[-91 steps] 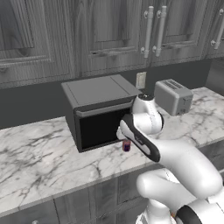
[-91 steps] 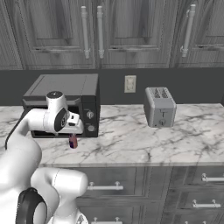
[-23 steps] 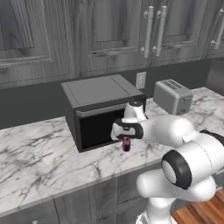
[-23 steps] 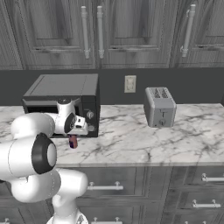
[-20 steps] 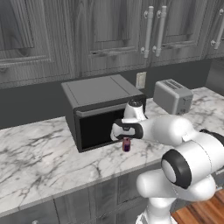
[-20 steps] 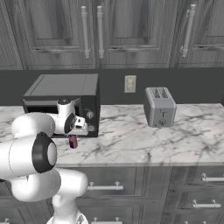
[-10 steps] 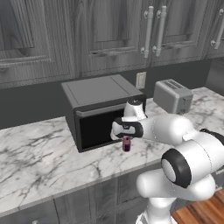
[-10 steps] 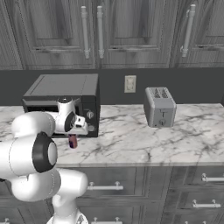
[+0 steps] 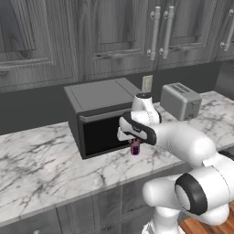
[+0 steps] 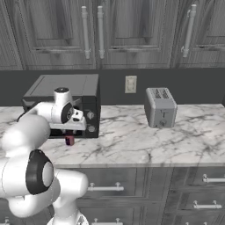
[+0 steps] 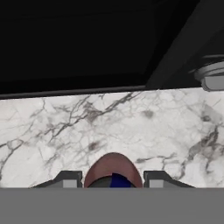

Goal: There is a wine glass and glass cup on the dining counter. Place the wine bottle next to the wine glass and the juice bottle next to the glass cup.

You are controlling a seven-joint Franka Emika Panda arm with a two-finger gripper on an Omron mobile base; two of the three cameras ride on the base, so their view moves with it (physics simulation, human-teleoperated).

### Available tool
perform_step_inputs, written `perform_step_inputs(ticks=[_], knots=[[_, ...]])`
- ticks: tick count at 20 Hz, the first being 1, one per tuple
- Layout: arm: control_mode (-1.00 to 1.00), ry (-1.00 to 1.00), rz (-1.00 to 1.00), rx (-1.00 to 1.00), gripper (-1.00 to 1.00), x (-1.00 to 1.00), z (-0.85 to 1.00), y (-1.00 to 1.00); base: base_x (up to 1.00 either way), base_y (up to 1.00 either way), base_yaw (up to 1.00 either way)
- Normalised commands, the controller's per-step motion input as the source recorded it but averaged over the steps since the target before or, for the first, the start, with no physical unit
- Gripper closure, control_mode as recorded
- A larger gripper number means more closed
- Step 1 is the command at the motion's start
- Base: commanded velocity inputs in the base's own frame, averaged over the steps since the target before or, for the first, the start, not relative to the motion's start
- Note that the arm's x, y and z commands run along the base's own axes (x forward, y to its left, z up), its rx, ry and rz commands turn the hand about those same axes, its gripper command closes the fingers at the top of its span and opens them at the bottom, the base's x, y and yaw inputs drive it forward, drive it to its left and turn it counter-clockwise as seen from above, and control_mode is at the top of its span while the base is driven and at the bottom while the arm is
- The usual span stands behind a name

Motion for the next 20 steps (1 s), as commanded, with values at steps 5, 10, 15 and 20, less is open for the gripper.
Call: perform_step_inputs(ticks=[5,10,15,20], knots=[[-1.0,0.09,-0.03,0.01,1.0,-0.43,0.29,-0.08,0.0,0.0,0.0],[-1.0,0.1,-0.05,0.0,1.0,-0.35,0.22,-0.02,0.0,0.0,0.0],[-1.0,0.02,-0.02,-0.01,1.0,-0.24,0.17,0.0,0.0,0.0,0.0],[-1.0,-0.03,0.0,-0.04,1.0,-0.18,0.1,0.0,0.0,0.0,0.0]])
